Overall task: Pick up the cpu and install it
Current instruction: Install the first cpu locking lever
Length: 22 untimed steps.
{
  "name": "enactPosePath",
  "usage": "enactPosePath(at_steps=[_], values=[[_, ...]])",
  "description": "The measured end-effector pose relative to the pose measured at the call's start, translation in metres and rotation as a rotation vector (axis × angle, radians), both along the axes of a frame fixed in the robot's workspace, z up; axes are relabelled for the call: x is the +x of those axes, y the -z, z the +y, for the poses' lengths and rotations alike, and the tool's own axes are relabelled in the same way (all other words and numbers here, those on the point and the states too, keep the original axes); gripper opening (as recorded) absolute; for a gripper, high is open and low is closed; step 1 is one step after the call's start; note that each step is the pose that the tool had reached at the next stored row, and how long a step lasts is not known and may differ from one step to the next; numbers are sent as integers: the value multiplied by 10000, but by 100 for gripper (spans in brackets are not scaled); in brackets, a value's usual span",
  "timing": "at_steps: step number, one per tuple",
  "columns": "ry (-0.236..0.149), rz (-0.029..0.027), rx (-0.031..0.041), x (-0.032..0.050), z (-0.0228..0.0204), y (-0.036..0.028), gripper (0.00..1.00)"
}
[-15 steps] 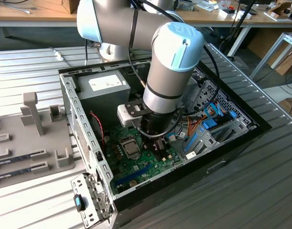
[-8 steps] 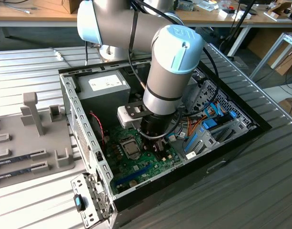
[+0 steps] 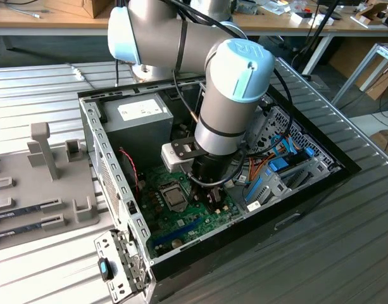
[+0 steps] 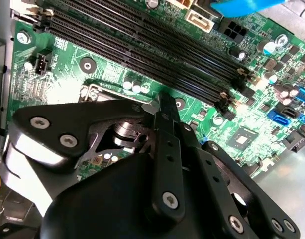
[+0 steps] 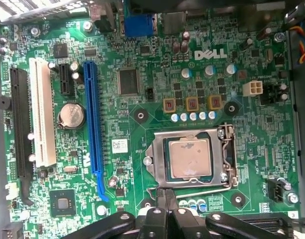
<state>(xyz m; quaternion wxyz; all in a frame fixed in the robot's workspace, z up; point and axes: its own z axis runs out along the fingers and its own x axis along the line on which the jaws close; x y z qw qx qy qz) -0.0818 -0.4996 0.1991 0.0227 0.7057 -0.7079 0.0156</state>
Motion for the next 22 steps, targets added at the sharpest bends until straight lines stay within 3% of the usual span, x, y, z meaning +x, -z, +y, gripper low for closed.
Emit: enactPosePath(at_steps=[5, 8, 10, 13, 17, 22], values=[[3, 4, -9, 19, -4, 24, 11], [1, -4, 57, 17, -3, 3, 11], [2, -1, 103, 17, -3, -74, 11], [2, 0, 254, 17, -3, -204, 11], [2, 0, 310, 19, -4, -365, 11], [2, 0, 419, 20, -4, -510, 11]])
